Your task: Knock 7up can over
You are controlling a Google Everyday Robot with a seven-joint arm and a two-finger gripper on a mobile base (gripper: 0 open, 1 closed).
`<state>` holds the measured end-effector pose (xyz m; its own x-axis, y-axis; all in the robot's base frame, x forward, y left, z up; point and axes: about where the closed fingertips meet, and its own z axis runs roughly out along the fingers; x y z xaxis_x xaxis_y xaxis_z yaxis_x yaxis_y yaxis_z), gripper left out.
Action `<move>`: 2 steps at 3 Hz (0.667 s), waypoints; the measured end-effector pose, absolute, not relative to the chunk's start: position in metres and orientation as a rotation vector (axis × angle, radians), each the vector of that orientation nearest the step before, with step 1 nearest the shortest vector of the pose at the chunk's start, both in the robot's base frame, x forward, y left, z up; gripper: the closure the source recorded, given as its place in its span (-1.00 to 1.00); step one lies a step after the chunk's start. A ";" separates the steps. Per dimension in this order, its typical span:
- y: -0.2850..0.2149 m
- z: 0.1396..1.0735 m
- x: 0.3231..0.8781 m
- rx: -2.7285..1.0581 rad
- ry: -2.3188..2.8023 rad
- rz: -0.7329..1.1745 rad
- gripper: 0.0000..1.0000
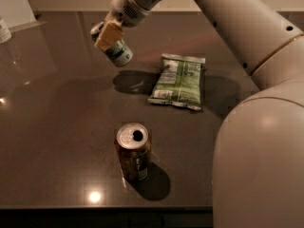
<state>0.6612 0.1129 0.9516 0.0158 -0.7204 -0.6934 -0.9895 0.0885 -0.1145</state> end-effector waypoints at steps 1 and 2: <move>0.096 0.932 0.640 -1.903 1.790 0.512 1.00; 0.086 0.912 0.619 -2.125 1.771 0.468 1.00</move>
Offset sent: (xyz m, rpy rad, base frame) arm -0.0697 -0.0530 -0.0570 -0.4948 0.0930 0.4033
